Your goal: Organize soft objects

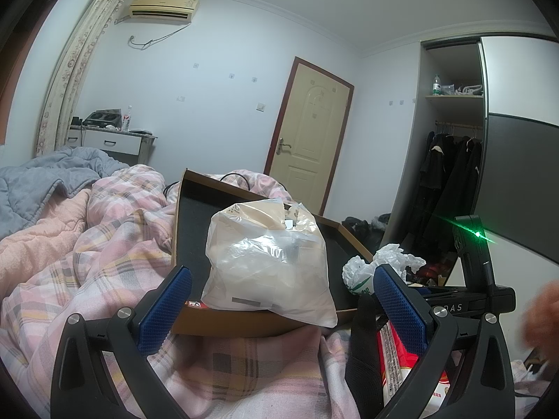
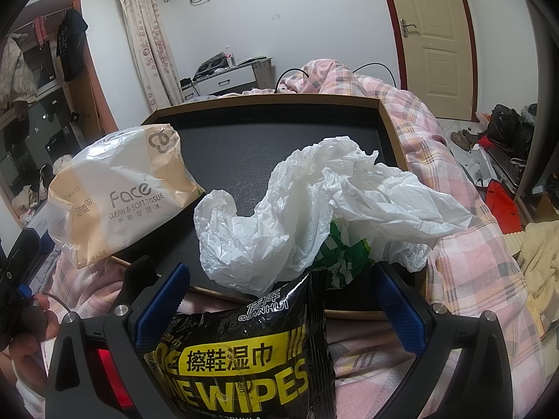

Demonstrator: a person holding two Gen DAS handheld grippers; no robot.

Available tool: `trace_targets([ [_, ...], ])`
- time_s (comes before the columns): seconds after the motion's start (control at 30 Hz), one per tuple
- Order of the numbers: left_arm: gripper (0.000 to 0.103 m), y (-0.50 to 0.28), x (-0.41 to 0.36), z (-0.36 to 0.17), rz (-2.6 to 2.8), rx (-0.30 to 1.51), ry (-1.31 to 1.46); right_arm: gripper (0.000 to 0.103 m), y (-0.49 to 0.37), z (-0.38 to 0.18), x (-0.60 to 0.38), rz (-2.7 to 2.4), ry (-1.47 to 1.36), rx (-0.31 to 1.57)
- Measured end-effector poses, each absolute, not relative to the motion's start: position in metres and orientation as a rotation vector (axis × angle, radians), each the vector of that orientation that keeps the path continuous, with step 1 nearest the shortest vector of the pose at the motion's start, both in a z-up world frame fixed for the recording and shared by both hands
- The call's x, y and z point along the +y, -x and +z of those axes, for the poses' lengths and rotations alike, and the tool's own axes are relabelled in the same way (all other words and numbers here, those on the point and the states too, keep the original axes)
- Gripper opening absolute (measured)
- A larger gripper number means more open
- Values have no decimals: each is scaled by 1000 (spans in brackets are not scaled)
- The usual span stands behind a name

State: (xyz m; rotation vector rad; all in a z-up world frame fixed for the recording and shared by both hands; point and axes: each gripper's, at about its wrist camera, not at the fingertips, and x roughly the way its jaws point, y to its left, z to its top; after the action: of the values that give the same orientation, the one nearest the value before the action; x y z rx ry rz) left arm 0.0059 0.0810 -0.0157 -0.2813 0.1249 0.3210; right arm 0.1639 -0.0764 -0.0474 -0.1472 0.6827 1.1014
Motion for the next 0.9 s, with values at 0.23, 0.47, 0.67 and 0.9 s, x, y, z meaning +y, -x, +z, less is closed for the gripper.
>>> trace_targets([
  [0.23, 103, -5, 80, -15, 317, 125, 280, 103, -166, -48, -75, 1106, 141, 687],
  [0.47, 103, 0, 59, 6, 101, 227, 209, 103, -174, -47, -67, 1118, 151, 715],
  [0.67, 103, -1, 10, 10, -81, 370, -54, 103, -162, -41, -78, 1105, 136, 634],
  [0.9, 103, -15, -4, 1, -181, 466, -50, 103, -137, -20, -137, 1131, -74, 354],
])
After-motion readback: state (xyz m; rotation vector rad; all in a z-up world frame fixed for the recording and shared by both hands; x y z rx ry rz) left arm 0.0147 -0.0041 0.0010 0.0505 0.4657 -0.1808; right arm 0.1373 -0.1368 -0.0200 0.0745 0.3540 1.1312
